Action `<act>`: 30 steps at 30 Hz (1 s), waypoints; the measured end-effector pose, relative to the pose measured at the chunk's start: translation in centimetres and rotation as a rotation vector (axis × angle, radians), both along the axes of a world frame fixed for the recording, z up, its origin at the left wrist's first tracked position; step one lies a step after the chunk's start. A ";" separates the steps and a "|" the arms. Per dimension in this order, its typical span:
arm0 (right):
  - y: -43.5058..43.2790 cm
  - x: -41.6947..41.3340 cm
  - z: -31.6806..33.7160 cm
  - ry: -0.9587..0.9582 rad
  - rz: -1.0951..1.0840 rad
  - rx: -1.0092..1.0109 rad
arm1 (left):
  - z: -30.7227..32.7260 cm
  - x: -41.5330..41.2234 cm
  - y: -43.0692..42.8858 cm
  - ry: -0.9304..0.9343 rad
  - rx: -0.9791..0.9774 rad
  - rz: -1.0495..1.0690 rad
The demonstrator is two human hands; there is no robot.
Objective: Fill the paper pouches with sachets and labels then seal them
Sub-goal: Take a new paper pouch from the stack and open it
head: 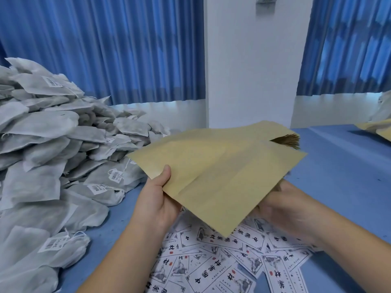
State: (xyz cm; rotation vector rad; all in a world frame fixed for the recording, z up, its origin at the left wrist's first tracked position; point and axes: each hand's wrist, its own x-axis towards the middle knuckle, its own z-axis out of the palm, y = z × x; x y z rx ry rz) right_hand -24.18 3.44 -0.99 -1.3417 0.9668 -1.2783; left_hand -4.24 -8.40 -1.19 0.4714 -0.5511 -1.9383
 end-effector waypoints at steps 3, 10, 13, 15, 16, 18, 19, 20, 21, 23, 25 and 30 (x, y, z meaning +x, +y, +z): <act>1.0 -0.7 0.3 -0.169 0.270 0.024 | 0.1 0.2 -0.2 0.016 -0.002 -0.016; 0.1 -2.2 0.6 -0.210 -0.347 0.136 | 0.5 0.7 0.0 0.137 -0.121 -0.050; 0.3 -4.8 0.4 -0.050 -0.521 0.227 | 0.6 1.7 -0.8 0.114 -0.124 -0.021; 0.6 -6.4 0.5 -0.010 -0.625 0.260 | 0.4 2.5 -1.6 0.085 -0.068 -0.006; 0.7 -7.0 0.5 -0.009 -0.657 0.269 | 0.4 2.8 -1.9 0.042 -0.051 -0.012; 0.9 -8.2 0.6 -0.006 -0.689 0.284 | 0.4 3.0 -2.2 -0.155 -0.074 -0.037; 1.0 -8.7 0.6 0.020 -0.704 0.290 | 0.3 2.9 -2.2 -0.291 -0.104 -0.050; 1.2 -9.1 0.7 0.054 -0.710 0.295 | 0.3 2.8 -2.1 -0.429 -0.133 -0.059; 1.4 -9.5 0.7 0.076 -0.716 0.294 | 0.1 2.6 -2.0 -0.553 -0.157 -0.066; 1.8 -10.1 1.2 0.050 -0.673 0.287 | -0.2 2.3 -1.7 -0.715 -0.181 -0.073; 2.2 -10.6 1.8 0.017 -0.606 0.298 | -0.1 2.2 -1.6 -0.775 -0.184 -0.068; 3.5 -12.3 2.2 0.326 -0.605 0.425 | 0.4 2.2 -0.8 -0.780 -0.177 -0.151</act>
